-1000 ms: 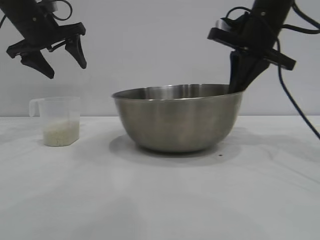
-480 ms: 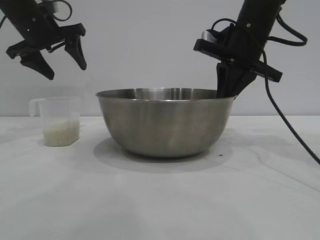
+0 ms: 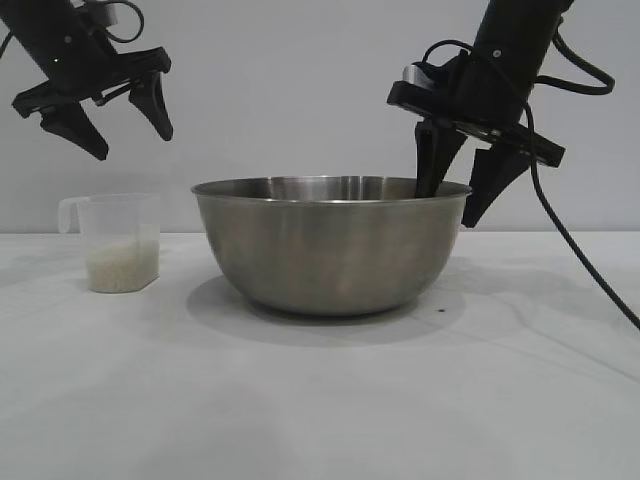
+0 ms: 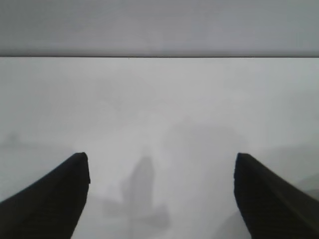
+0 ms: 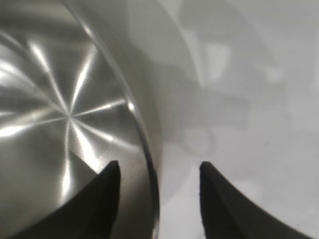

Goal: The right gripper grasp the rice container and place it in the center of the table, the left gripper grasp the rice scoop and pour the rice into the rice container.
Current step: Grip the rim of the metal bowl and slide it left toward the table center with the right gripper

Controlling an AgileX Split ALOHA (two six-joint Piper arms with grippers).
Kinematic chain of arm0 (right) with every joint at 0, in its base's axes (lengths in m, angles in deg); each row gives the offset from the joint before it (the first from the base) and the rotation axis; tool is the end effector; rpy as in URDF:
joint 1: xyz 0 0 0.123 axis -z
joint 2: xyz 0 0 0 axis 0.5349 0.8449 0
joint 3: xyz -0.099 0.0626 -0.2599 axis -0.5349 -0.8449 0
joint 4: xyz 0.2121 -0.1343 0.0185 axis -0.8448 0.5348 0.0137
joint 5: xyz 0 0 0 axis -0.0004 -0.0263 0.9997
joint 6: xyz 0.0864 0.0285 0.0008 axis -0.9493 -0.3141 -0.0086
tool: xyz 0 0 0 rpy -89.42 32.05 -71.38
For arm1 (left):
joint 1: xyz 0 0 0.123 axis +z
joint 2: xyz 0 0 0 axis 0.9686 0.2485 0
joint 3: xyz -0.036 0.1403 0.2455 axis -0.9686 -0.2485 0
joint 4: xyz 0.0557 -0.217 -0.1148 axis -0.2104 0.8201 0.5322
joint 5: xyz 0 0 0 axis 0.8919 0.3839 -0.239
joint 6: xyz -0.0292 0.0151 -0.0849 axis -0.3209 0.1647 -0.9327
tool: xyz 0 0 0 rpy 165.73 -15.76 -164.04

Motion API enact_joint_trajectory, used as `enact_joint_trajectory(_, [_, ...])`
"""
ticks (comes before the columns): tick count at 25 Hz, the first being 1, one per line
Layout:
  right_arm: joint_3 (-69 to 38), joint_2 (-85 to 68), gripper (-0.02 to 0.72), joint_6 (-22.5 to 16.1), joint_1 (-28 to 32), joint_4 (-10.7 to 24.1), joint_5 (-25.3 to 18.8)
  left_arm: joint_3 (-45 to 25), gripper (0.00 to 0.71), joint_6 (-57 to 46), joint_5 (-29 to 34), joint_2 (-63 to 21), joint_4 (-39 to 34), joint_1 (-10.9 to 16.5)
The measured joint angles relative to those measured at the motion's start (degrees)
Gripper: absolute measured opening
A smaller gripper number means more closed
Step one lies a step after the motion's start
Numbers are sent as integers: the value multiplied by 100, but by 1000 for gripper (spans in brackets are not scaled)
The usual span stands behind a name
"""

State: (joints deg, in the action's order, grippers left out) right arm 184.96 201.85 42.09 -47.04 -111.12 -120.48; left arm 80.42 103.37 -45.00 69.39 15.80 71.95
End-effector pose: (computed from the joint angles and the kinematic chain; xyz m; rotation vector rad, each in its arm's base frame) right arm 0.4337 0.1474 0.1806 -0.4995 3.0147 0.5733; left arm 0.4802 -0.0535 0.2125 0.0259 2.3645 -0.3997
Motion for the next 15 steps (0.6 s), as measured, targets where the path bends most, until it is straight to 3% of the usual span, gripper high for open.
enact_joint_trajectory(10, [0, -771, 356, 4, 355, 50, -36, 0, 550, 0, 9, 0, -9, 0])
enact_joint_trajectory(15, [0, -1142, 356, -103, 612, 514, -74, 0, 550, 0, 9, 0, -13, 0])
